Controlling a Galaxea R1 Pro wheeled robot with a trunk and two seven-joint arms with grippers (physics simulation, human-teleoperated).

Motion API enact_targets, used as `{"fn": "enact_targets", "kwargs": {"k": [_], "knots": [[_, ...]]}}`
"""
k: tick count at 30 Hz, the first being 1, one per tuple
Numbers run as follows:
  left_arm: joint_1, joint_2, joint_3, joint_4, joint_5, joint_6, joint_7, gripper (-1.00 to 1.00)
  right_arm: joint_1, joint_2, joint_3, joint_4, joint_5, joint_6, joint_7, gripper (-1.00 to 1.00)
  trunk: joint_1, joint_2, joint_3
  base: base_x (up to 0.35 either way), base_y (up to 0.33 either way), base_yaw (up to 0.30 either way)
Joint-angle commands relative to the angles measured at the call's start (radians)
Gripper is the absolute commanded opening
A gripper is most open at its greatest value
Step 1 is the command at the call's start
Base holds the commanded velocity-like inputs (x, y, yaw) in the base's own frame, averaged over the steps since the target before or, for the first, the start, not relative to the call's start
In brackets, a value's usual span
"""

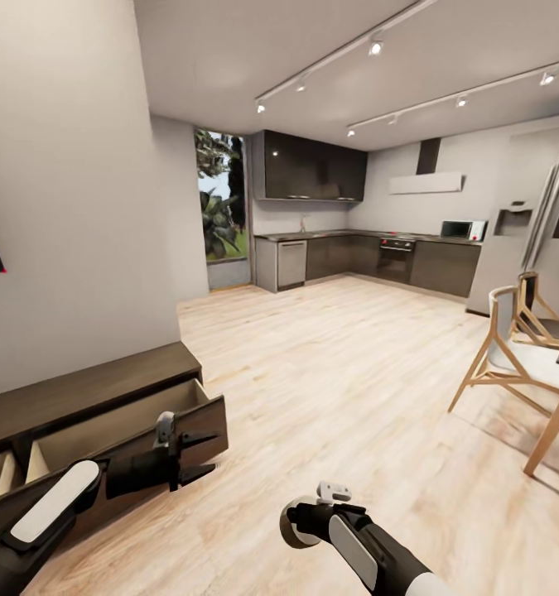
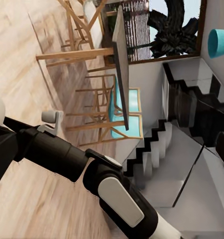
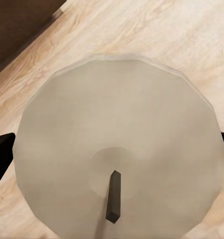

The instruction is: Place each of the two pumpkins and all three candles from the living room inside a cabinet in the living room (use any cabinet), then make sure every cabinet is closed, and position the cauldron so it is next to a table in the living room.

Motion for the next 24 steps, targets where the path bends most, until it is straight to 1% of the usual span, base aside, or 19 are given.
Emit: {"fn": "enact_targets", "kwargs": {"k": [1, 24], "knots": [[-0.001, 0.0, -0.003, 0.001, -0.005, -0.001, -0.009, 1.0, -0.001, -0.001, 0.005, -0.002, -0.01, 0.001, -0.01, -1.0, 0.0, -0.001, -0.002, 0.0, 0.0, 0.281], [-0.001, 0.0, -0.002, 0.001, -0.009, -0.001, -0.009, 1.0, -0.001, -0.001, 0.009, -0.001, -0.01, -0.003, -0.013, -1.0, 0.0, -0.001, -0.011, 0.0, 0.0, 0.28]]}}
